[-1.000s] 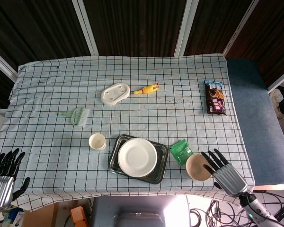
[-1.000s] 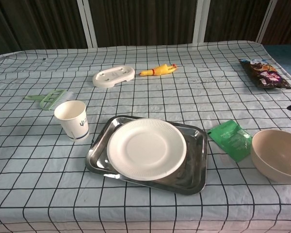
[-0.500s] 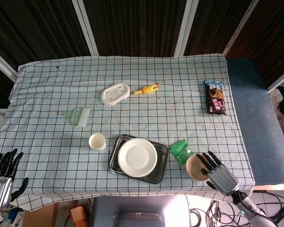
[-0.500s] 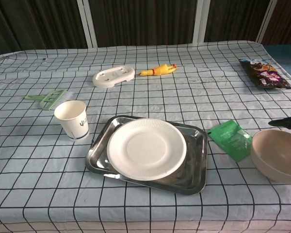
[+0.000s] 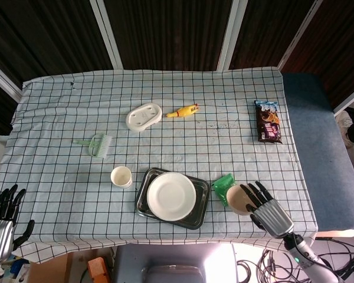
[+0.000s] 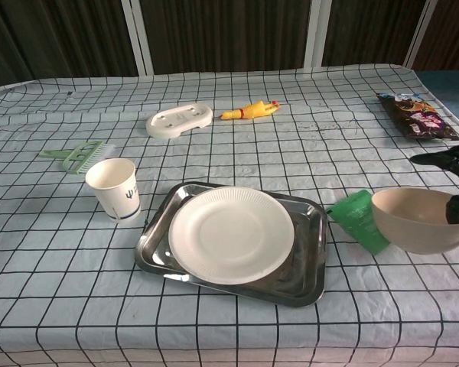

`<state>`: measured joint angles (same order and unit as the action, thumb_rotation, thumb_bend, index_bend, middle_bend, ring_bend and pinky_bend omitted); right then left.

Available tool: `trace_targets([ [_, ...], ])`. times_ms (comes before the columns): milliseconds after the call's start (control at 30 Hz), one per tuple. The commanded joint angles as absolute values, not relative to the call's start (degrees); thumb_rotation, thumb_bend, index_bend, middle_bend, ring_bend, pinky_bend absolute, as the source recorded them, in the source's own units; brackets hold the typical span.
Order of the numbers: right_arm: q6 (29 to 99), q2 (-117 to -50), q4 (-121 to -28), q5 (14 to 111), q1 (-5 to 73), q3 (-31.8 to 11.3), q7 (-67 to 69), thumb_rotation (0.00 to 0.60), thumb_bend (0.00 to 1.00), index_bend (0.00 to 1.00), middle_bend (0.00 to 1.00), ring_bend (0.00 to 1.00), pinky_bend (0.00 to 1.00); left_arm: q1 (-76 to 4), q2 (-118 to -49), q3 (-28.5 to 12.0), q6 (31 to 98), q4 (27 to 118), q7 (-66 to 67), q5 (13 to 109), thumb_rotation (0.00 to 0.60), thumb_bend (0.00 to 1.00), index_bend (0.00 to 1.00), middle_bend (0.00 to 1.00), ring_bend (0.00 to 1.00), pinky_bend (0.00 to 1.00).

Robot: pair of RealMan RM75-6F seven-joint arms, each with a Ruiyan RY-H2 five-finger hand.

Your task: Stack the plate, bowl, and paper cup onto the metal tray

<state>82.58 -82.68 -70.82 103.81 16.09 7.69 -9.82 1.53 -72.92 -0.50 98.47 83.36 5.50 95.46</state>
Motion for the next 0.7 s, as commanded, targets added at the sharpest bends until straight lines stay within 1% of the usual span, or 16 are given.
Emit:
trace_targets([
  [33, 85.72, -82.50, -73.67, 105.66, 16.87, 5.32, -12.31, 0.600, 0.45, 0.62, 0.00, 0.00, 0.00, 1.54, -72.76, -0.54, 98.30, 83.57, 5.49, 95.23, 0.600, 0.33, 0.00, 0.00, 0.00, 0.02],
  [133, 86.29, -82.27, -76.98, 106.57, 17.97, 3.43, -15.71, 0.600, 0.45, 0.63, 0.00, 0.00, 0.00, 1.52, -72.68, -0.56, 98.29, 83.63, 5.40, 95.23, 0.600, 0.33, 0.00, 0.00, 0.00, 0.02],
  [300, 85.90, -82.30, -79.82, 107.40, 19.21, 2.08, -18.09, 0.600, 0.45, 0.63, 0.00, 0.00, 0.00, 1.56, -72.63, -0.52, 98.37, 83.60, 5.21, 95.31, 0.600, 0.33, 0.00, 0.00, 0.00, 0.01],
  [367, 83.68, -83.14, -83.04, 107.66, 21.01, 0.42, -21.91, 0.600, 0.45, 0.63, 0.00, 0.00, 0.00, 1.58, -72.56, -0.56, 98.38, 83.57, 5.05, 95.22, 0.600, 0.33, 0.00, 0.00, 0.00, 0.01],
  [400, 81.65, -84.18, -84.46, 107.88, 22.39, -0.34, -23.83, 0.600, 0.45, 0.63, 0.00, 0.00, 0.00, 1.54, -72.56, -0.57, 98.25, 83.58, 5.07, 95.16, 0.600, 0.33, 0.00, 0.00, 0.00, 0.02],
  [433, 77.00, -87.21, -85.85, 106.79, 24.81, -2.12, -28.10, 0.600, 0.45, 0.62, 0.00, 0.00, 0.00, 1.37, -72.65, -0.49, 97.86, 83.62, 5.37, 95.21, 0.600, 0.33, 0.00, 0.00, 0.00, 0.01],
  [467, 75.01, -88.82, -86.28, 105.84, 25.65, -2.96, -30.44, 0.600, 0.45, 0.62, 0.00, 0.00, 0.00, 1.30, -72.69, -0.49, 97.72, 83.69, 5.55, 95.21, 0.600, 0.33, 0.00, 0.00, 0.00, 0.01],
  [533, 71.81, -92.23, -86.13, 104.80, 27.32, -4.18, -34.69, 0.600, 0.45, 0.62, 0.00, 0.00, 0.00, 1.21, -72.80, -0.48, 97.58, 83.79, 5.90, 95.28, 0.600, 0.33, 0.00, 0.00, 0.00, 0.01],
  [700, 67.62, -98.89, -83.23, 103.62, 30.07, -5.38, -40.29, 0.600, 0.45, 0.62, 0.00, 0.00, 0.00, 1.15, -72.85, -0.37, 97.37, 83.85, 6.30, 95.37, 0.600, 0.33, 0.00, 0.00, 0.00, 0.02],
])
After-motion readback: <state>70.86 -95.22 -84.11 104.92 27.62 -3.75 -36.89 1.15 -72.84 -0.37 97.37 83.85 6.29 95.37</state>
